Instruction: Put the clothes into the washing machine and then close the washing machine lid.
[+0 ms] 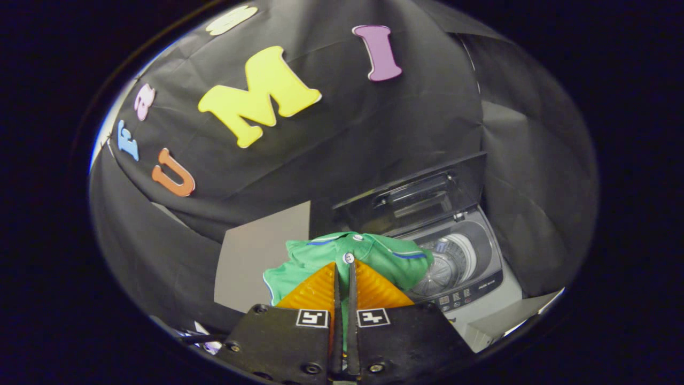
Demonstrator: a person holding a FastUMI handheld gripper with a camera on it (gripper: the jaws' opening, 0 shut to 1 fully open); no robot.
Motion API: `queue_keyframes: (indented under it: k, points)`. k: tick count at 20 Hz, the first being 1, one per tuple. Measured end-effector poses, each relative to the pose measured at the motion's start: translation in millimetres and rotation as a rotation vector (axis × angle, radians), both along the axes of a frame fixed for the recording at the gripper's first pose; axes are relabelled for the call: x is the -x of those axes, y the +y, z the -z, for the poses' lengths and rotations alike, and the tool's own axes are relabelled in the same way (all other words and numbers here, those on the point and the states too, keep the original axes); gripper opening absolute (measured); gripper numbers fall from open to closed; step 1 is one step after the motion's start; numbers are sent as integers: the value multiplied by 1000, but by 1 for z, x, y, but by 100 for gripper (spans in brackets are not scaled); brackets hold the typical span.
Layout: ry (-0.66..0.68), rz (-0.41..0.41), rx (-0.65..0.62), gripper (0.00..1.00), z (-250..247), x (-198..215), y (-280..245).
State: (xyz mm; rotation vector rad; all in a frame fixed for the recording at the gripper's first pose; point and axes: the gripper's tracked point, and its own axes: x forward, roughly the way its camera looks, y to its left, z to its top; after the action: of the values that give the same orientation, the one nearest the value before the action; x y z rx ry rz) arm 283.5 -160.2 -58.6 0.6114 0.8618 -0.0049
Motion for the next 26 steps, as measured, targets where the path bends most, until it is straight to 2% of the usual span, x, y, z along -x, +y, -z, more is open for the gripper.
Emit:
queue_keyframes:
  k: [7, 12, 19, 26]
  points:
    - [17, -64, -34, 7, 39, -17, -65]
    - [36, -135, -30, 7, 76, -24, -82]
    - [29, -107, -130, 7, 101, -24, -76]
    - [15, -50, -24, 7, 123, -26, -82]
